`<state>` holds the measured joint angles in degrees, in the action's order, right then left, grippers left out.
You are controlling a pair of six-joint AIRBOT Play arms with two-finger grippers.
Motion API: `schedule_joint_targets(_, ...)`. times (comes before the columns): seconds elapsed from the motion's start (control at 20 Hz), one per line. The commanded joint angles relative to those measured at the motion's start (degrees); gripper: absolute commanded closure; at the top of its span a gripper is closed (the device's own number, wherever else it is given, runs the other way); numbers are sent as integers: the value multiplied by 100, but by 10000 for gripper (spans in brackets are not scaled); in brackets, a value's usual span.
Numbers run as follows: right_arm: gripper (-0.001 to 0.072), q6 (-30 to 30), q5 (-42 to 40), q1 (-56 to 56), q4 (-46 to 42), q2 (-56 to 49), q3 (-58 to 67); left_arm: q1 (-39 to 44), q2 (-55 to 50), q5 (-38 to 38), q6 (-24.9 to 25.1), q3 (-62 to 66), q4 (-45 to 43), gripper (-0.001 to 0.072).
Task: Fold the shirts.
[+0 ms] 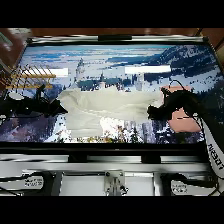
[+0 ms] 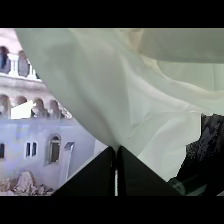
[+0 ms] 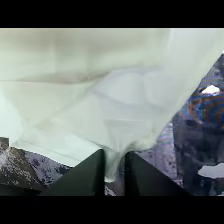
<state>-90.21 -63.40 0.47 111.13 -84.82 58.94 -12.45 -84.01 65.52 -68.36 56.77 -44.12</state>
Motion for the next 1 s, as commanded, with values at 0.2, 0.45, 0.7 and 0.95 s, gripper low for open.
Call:
schedule_joint_targets(0.2, 670, 92, 127, 28, -72, 92, -9, -15, 20, 151, 149, 44, -2, 679)
schedule_joint_targets(0.45, 670, -9, -2, 28, -72, 798, 142, -26, 310, 636, 498, 855, 2, 679)
schedule_joint_targets(0.7, 670, -92, -328, 31, -70, 1545, 1095, -28, 1143, 761, 507, 2269, 7, 679)
schedule_joint_targets(0.95, 670, 92, -391, 31, -68, 2212, 2380, -28, 2105, 474, 136, 3779, 186, 679)
